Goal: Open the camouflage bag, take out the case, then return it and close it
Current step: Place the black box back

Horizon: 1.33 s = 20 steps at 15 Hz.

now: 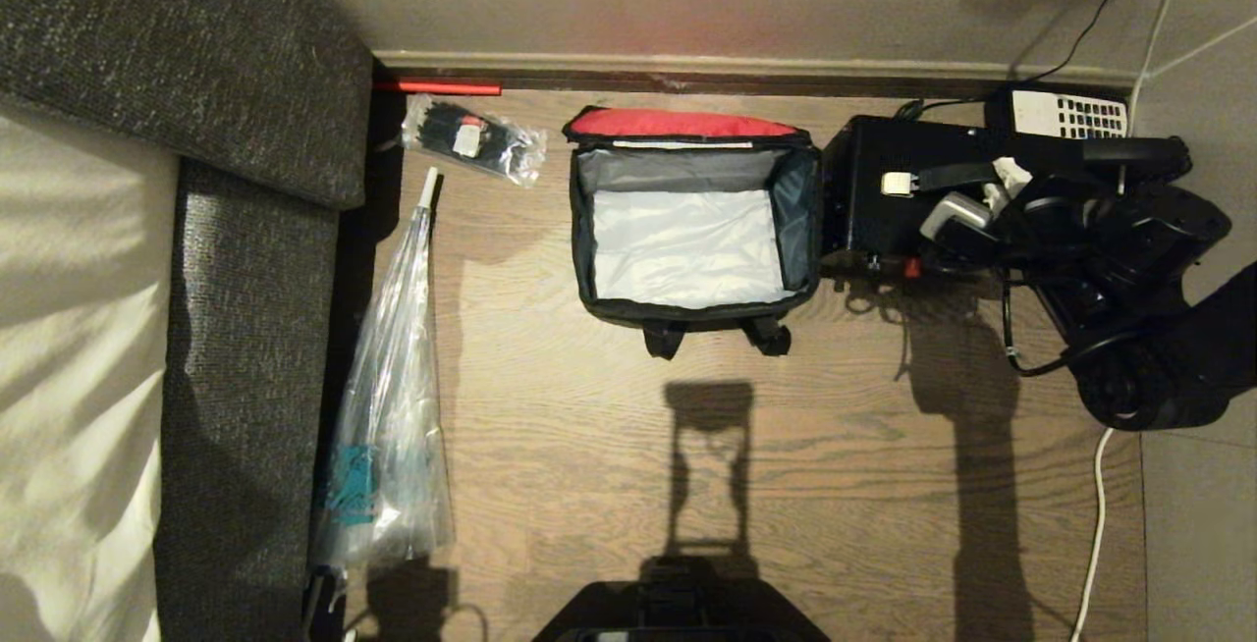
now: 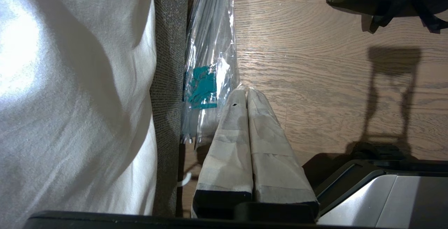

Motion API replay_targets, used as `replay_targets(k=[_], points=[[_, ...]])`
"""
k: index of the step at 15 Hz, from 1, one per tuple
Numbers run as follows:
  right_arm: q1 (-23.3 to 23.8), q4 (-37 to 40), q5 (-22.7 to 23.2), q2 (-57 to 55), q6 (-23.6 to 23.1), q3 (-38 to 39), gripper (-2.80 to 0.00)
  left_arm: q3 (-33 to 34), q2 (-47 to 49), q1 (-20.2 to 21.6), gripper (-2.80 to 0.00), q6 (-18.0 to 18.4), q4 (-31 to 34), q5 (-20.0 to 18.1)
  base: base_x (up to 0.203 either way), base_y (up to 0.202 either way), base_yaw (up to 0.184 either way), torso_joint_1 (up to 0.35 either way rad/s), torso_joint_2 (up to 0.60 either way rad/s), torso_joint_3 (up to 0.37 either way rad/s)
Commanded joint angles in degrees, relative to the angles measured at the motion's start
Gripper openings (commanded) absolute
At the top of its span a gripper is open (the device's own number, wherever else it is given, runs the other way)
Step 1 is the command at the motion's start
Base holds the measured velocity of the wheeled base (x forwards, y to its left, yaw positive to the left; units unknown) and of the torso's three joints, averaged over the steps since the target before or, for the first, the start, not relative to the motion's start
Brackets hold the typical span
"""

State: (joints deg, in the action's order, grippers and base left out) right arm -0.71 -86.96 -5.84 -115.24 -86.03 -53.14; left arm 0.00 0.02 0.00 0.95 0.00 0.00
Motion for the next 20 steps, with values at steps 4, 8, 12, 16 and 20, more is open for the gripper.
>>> replay_targets(k=[4,8,12,16,20], points=[[-0.2,-0.7,-0.2,5.0,-1.3,-0.7,-2.8,0.0,0.0,0.0,-2.8,0.0,0.0,0.0,0.0,0.0,0.0,0.0,0.0,0.0],[0.1,1.2,-0.3,9.2,-1.4,-0.4,-2.8,0.0,0.0,0.0,-2.8,0.0,0.0,0.0,0.0,0.0,0.0,0.0,0.0,0.0],[-0.1,4.3,-0.2,13.0,-1.6,-0.7,-2.8,0.0,0.0,0.0,-2.8,0.0,0.0,0.0,0.0,0.0,0.0,0.001,-0.01,0.007],[-0.2,6.8,-0.3,14.4,-1.3,0.5,-2.8,0.0,0.0,0.0,-2.8,0.0,0.0,0.0,0.0,0.0,0.0,0.0,0.0,0.0],[-0.3,9.0,-0.4,11.2,-0.3,1.6,-2.8,0.0,0.0,0.0,-2.8,0.0,0.0,0.0,0.0,0.0,0.0,0.0,0.0,0.0]])
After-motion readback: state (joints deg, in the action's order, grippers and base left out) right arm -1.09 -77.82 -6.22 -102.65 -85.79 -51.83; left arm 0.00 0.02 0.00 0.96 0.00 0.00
